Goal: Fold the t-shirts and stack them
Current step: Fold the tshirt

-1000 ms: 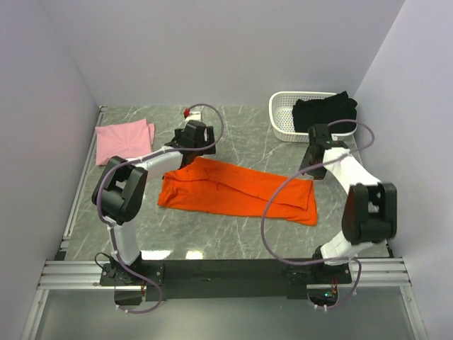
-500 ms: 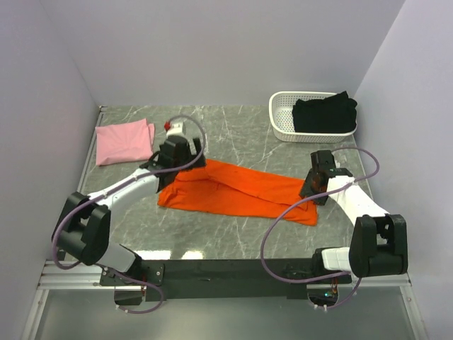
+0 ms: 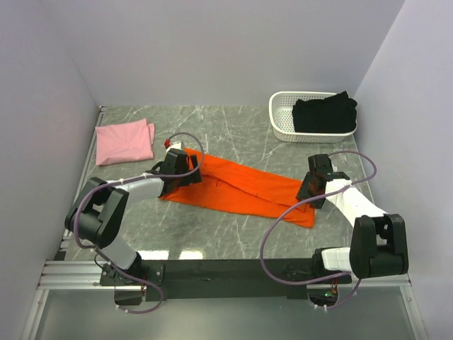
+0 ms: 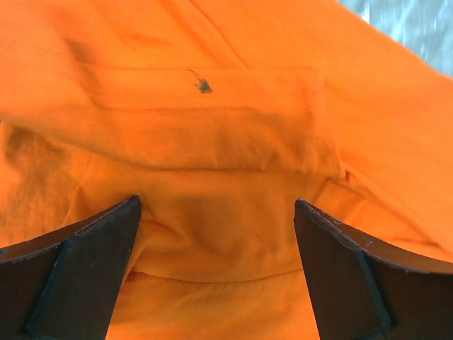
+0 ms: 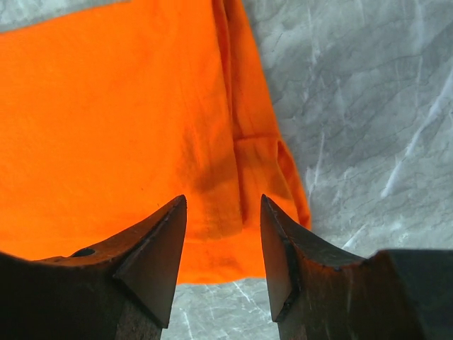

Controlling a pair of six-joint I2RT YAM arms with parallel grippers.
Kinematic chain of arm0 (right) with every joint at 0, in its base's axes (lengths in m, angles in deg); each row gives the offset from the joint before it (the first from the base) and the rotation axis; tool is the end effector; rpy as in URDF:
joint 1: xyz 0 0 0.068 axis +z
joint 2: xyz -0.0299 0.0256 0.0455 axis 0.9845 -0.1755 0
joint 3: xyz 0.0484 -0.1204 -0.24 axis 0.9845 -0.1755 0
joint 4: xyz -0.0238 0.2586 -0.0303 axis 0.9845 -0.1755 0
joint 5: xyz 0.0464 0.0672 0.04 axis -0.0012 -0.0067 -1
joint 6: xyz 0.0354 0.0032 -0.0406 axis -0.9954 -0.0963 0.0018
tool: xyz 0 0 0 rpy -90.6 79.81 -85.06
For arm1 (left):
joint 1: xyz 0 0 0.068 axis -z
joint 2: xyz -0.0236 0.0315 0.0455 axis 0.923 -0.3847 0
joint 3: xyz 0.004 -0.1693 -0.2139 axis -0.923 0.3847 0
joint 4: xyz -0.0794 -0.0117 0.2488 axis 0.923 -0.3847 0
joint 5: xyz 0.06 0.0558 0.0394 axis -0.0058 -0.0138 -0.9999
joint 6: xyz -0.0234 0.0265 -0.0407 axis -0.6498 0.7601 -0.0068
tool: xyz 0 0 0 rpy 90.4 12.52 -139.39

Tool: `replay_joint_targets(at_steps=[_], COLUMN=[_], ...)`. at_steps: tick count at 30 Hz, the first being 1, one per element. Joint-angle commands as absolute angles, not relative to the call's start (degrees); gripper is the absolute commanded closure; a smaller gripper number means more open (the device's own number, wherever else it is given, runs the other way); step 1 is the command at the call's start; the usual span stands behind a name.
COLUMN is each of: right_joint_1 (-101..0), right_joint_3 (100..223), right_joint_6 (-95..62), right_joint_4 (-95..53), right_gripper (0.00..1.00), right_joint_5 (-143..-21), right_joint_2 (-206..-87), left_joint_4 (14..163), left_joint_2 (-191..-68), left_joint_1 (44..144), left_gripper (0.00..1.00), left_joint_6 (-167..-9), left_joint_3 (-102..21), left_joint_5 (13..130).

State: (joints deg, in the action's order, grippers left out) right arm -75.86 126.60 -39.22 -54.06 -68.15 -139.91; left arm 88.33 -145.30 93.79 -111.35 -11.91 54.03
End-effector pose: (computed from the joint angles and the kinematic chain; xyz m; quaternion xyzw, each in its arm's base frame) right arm 0.2274 0.0123 0.1795 0.2254 0.9536 0.0045 0.1998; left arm 0.2807 -0.1332 0.1582 -0.0960 0.9195 -0.1265 0.3597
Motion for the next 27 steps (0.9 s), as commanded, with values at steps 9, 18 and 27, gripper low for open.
replay_joint_targets(at_steps=[9, 18, 27], right_joint_1=[-73.2, -67.1, -64.6], right_joint_3=[126.7, 124.7, 124.7], right_joint_6=[-41.4, -45.1, -47.2], right_joint_4=[-53.6, -56.0, -58.9], right_gripper=[0.47, 0.47, 0.47], right_joint_5=[-67.0, -63.7, -60.8], right_joint_2=[-137.5, -135.2, -134.1], left_joint_4=[84.0, 82.1, 79.1], left_joint_2=[-149.0, -142.3, -134.7], left_joint_1=[91.0, 91.0, 91.0], left_gripper=[0.02, 0.02, 0.01], left_joint_6=[-109.9, -109.4, -108.1], left_joint_3=[-14.1, -12.7, -12.7], left_joint_5=[54.5, 55.7, 55.7])
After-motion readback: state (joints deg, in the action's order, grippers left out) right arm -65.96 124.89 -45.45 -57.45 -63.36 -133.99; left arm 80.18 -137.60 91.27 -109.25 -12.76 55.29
